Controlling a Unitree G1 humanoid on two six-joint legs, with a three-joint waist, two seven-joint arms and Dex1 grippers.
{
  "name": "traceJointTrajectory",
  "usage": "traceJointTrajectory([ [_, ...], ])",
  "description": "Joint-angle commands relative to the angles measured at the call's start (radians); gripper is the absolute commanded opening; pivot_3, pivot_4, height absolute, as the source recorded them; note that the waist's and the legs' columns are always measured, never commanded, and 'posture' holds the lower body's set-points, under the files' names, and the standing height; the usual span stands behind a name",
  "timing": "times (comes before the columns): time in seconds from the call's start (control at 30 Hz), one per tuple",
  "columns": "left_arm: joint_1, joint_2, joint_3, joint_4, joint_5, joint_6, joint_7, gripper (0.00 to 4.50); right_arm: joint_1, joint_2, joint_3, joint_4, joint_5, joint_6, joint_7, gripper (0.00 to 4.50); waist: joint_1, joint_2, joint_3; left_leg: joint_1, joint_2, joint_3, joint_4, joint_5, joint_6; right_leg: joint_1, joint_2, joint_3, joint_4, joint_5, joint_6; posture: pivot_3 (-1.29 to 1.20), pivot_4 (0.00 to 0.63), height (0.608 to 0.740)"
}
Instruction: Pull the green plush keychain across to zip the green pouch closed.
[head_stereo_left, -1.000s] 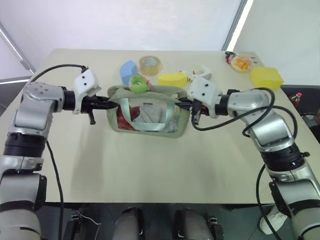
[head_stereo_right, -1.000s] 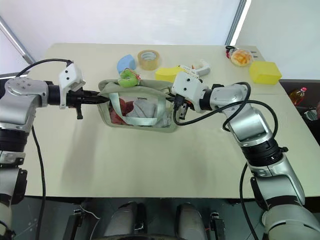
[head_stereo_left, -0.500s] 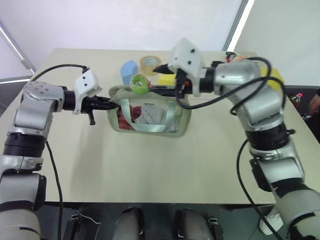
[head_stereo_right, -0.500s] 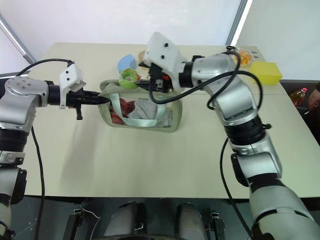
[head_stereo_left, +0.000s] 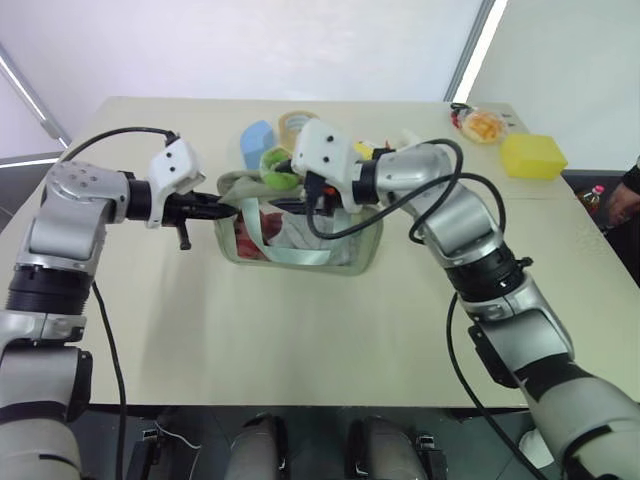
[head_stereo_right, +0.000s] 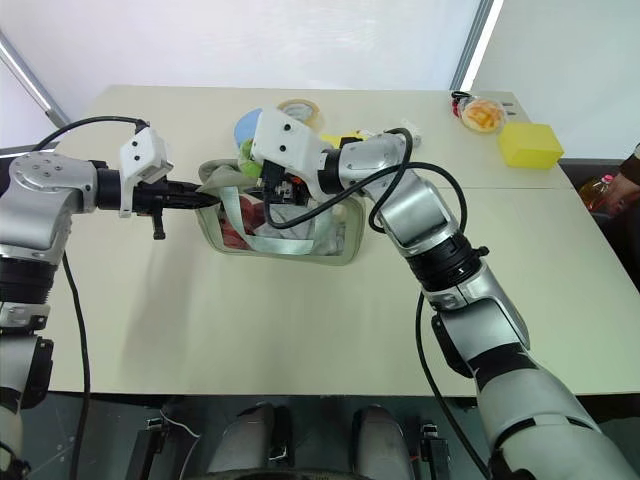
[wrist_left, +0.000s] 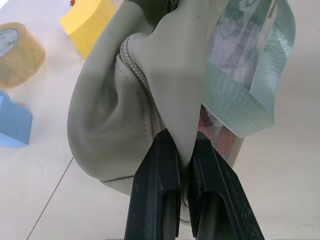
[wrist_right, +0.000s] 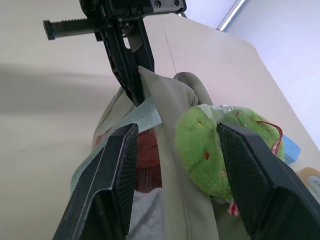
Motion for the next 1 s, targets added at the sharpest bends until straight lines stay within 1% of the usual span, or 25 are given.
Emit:
traceJointTrajectory([
  [0.03, -0.014, -0.009, 0.012, -0.039, -0.013, 0.011, 0.004, 0.00, -0.036, 0.010, 0.005, 0.017, -0.039, -0.057, -0.007, 2.58, 0.000, 0.000, 0.000, 0.000, 0.000, 0.000, 0.000, 0.000, 0.000, 0.000, 0.000, 0.000, 0.000, 0.000, 0.000, 0.00, 0.150, 0.740],
  [0.23, -0.018, -0.017, 0.011, -0.032, 0.000, -0.001, 0.021, 0.00, -0.031, 0.004, -0.008, 0.052, -0.070, -0.095, -0.008, 2.58, 0.001, 0.000, 0.000, 0.000, 0.000, 0.000, 0.000, 0.000, 0.000, 0.000, 0.000, 0.000, 0.000, 0.000, 0.000, 0.00, 0.150, 0.740],
  [0.27, -0.019, -0.017, 0.011, -0.031, -0.001, 0.001, 0.021, 0.00, -0.032, 0.001, -0.012, 0.058, -0.074, -0.100, -0.009, 2.04, 0.000, 0.000, 0.000, 0.000, 0.000, 0.000, 0.000, 0.000, 0.000, 0.000, 0.000, 0.000, 0.000, 0.000, 0.000, 0.00, 0.150, 0.740],
  [0.3, -0.020, -0.019, 0.011, -0.030, -0.002, 0.003, 0.021, 0.00, -0.034, -0.001, -0.019, 0.063, -0.073, -0.100, -0.008, 1.68, 0.000, 0.000, 0.000, 0.000, 0.000, 0.000, 0.000, 0.000, 0.000, 0.000, 0.000, 0.000, 0.000, 0.000, 0.000, 0.00, 0.150, 0.740],
  [0.33, -0.021, -0.020, 0.010, -0.031, -0.003, 0.005, 0.021, 0.00, -0.034, -0.004, -0.030, 0.062, -0.069, -0.095, -0.009, 1.19, 0.001, 0.000, 0.000, 0.000, 0.000, 0.000, 0.000, 0.000, 0.000, 0.000, 0.000, 0.000, 0.000, 0.000, 0.000, 0.00, 0.150, 0.740],
  [0.4, -0.019, -0.022, 0.009, -0.032, -0.003, 0.006, 0.022, 0.00, -0.033, -0.008, -0.045, 0.056, -0.064, -0.085, -0.009, 0.10, 0.001, 0.000, 0.000, 0.000, 0.000, 0.000, 0.000, 0.000, 0.000, 0.000, 0.000, 0.000, 0.000, 0.000, 0.000, 0.00, 0.150, 0.740],
  [0.43, -0.019, -0.024, 0.008, -0.030, -0.002, 0.005, 0.023, 0.00, -0.029, -0.015, -0.055, 0.046, -0.060, -0.075, -0.008, 0.04, 0.001, 0.000, 0.000, 0.000, 0.000, 0.000, 0.000, 0.000, 0.000, 0.000, 0.000, 0.000, 0.000, 0.000, 0.000, 0.00, 0.150, 0.740],
  [0.57, -0.018, -0.026, 0.007, -0.027, -0.002, 0.005, 0.024, 0.00, -0.009, -0.042, -0.093, -0.003, -0.035, -0.018, -0.001, 0.04, 0.002, 0.000, 0.000, 0.000, 0.000, 0.000, 0.000, 0.000, 0.000, 0.000, 0.000, 0.000, 0.000, 0.000, 0.000, 0.00, 0.150, 0.740],
  [0.63, -0.018, -0.025, 0.006, -0.021, 0.000, 0.003, 0.022, 0.00, 0.019, -0.070, -0.158, -0.076, 0.036, 0.108, 0.016, 0.04, 0.004, 0.000, 0.000, 0.000, 0.000, 0.000, 0.000, 0.000, 0.000, 0.000, 0.000, 0.000, 0.000, 0.000, 0.000, 0.00, 0.150, 0.740],
  [0.73, -0.016, -0.024, 0.006, -0.018, 0.002, 0.002, 0.021, 0.00, 0.049, -0.093, -0.247, -0.145, 0.119, 0.268, -0.003, 0.04, 0.003, 0.000, 0.000, 0.000, 0.000, 0.000, 0.000, 0.000, 0.000, 0.001, 0.000, 0.000, 0.000, 0.000, 0.000, 0.00, 0.150, 0.740],
  [0.83, -0.014, -0.022, 0.007, -0.018, 0.004, 0.002, 0.023, 0.00, 0.080, -0.141, -0.314, -0.175, 0.137, 0.356, -0.055, 0.04, 0.004, 0.000, 0.000, 0.000, 0.000, 0.000, 0.000, 0.000, 0.000, 0.001, 0.000, 0.000, 0.000, 0.000, 0.000, 0.00, 0.150, 0.740],
  [0.9, -0.010, -0.016, 0.009, -0.019, 0.005, 0.002, 0.021, 0.00, 0.119, -0.206, -0.353, -0.195, 0.122, 0.389, -0.089, 0.04, 0.006, 0.000, 0.000, 0.000, 0.000, 0.000, 0.000, 0.000, 0.000, 0.001, 0.000, 0.000, 0.000, 0.000, 0.000, 0.00, 0.150, 0.740],
  [1.0, 0.002, -0.005, 0.014, -0.024, 0.005, 0.008, 0.022, 0.00, 0.208, -0.380, -0.364, -0.273, 0.053, 0.400, -0.108, 0.04, 0.011, 0.000, 0.000, -0.001, -0.001, 0.000, 0.000, 0.000, 0.000, 0.000, -0.001, 0.000, -0.001, 0.000, 0.000, 0.00, 0.150, 0.740],
])
